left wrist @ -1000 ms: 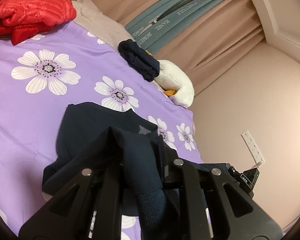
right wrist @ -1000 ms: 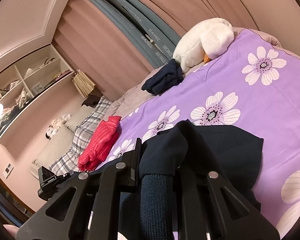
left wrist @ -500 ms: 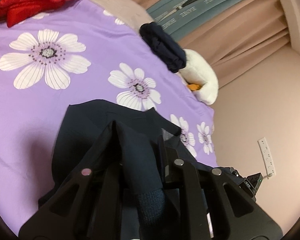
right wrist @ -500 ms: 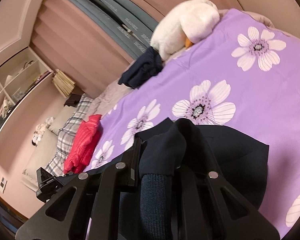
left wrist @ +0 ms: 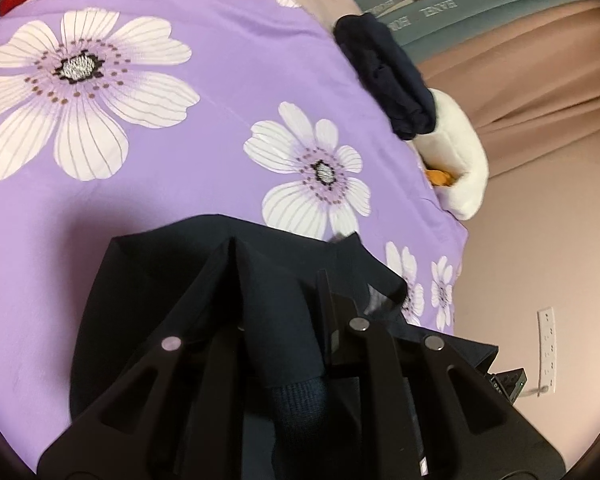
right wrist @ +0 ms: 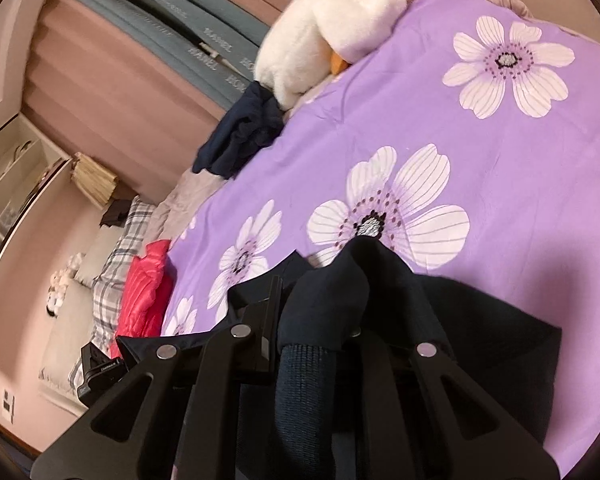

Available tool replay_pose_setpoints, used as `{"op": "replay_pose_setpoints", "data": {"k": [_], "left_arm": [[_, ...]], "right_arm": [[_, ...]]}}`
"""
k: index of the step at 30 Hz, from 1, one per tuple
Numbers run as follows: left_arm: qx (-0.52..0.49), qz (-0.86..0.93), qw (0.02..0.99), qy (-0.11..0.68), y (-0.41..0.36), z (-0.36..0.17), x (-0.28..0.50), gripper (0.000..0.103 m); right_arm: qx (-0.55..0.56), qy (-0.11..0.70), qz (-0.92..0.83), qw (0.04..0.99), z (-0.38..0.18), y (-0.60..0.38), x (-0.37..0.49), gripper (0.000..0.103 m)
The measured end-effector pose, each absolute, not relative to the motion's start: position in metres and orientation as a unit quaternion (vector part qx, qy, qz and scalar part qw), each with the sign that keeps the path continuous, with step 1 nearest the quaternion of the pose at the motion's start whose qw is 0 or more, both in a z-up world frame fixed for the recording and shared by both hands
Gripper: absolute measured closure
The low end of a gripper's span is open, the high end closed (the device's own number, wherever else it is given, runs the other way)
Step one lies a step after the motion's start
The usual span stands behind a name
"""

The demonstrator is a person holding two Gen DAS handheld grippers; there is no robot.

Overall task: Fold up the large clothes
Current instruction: 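Lay the hem over the collar with both tools and release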

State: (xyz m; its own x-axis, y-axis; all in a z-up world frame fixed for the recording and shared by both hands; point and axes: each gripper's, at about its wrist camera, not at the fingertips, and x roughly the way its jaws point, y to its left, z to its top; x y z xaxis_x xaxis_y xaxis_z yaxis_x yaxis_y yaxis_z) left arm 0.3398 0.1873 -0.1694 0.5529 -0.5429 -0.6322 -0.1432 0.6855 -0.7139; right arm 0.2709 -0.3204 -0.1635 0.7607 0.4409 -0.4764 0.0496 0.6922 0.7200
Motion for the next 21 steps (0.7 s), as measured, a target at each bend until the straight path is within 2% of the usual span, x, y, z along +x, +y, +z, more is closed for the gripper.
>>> {"op": "replay_pose_setpoints", "data": {"k": [14, 17, 18, 20, 21], "left_arm": [[-0.376, -0.068, 0.773, 0.507, 0.187, -0.218, 0.377, 0.086], [-0.394, -0.061, 0.762, 0.511, 0.19, -0.225, 0.382, 0.085], [-0.402, -0.06, 0.758, 0.511, 0.19, -0.227, 0.384, 0.081], [-0.405, -0.06, 0.76, 0.504, 0.19, -0.224, 0.387, 0.069], [-0.405, -0.061, 0.762, 0.502, 0.188, -0.222, 0.389, 0.059]], "right_arm": [[0.397, 0.397, 0.072, 0.824, -0.216, -0.328, 0.311, 0.089], [0.404, 0.408, 0.066, 0.816, -0.222, -0.328, 0.315, 0.085], [0.411, 0.409, 0.066, 0.812, -0.223, -0.33, 0.316, 0.083], [0.423, 0.412, 0.067, 0.804, -0.225, -0.332, 0.318, 0.074], [0.425, 0.411, 0.068, 0.804, -0.225, -0.332, 0.318, 0.071]]}}
